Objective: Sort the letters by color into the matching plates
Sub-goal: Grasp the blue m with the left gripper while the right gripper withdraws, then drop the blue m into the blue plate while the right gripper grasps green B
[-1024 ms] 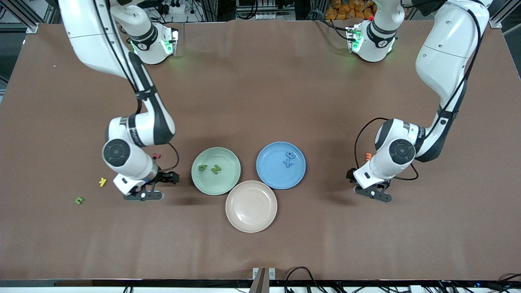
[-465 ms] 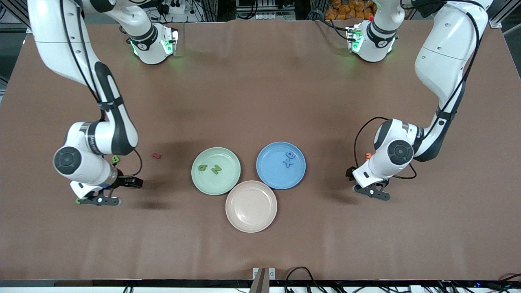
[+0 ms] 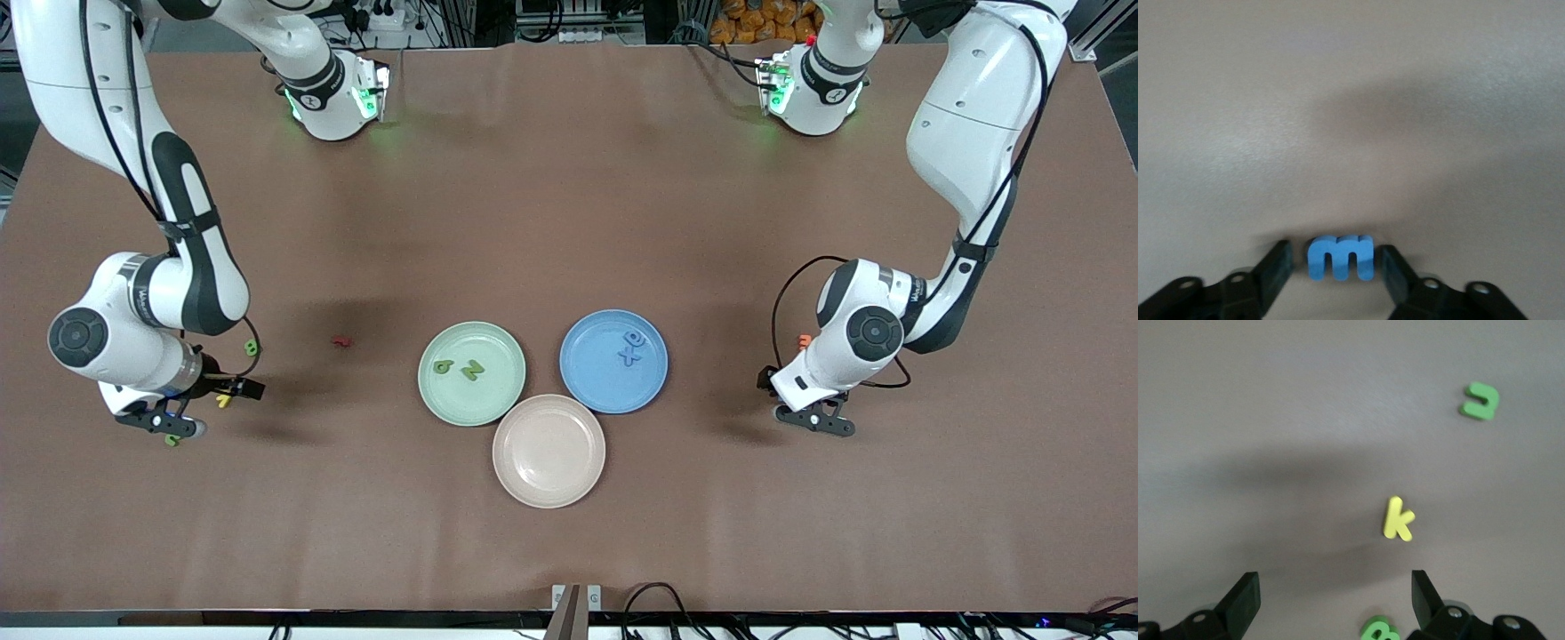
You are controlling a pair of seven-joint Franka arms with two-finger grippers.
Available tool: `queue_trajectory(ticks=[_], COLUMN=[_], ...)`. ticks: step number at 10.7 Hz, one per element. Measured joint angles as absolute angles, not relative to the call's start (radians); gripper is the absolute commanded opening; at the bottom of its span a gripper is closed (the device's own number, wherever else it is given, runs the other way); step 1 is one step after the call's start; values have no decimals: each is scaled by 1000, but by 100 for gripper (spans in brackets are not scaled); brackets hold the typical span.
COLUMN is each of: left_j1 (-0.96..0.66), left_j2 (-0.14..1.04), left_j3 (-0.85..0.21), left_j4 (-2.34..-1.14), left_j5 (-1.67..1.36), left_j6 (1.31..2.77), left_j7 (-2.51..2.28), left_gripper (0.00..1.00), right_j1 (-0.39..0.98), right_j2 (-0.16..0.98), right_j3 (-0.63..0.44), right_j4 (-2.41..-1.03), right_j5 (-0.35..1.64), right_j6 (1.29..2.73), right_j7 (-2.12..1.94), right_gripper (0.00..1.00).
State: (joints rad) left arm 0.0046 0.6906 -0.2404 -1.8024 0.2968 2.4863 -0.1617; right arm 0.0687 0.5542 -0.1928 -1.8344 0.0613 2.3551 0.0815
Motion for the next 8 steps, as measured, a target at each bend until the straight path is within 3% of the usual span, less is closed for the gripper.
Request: queue_trajectory(ticks=[3, 8], left_j1=[4, 2], left_j2=[677, 677], left_j3=[-242, -246], left_j4=[-1801, -1798], left_j5=[297, 297], left_j6=[2465, 2452], left_j7=[-196, -211], left_gripper=[0, 0], right_j1=[41, 41], right_j2=[511, 491], right_j3=[-192, -185], right_j4=[-1969, -2036], right_j5=[144, 165], right_j6=[2475, 2504], right_j7=[115, 341], right_gripper=[100, 100])
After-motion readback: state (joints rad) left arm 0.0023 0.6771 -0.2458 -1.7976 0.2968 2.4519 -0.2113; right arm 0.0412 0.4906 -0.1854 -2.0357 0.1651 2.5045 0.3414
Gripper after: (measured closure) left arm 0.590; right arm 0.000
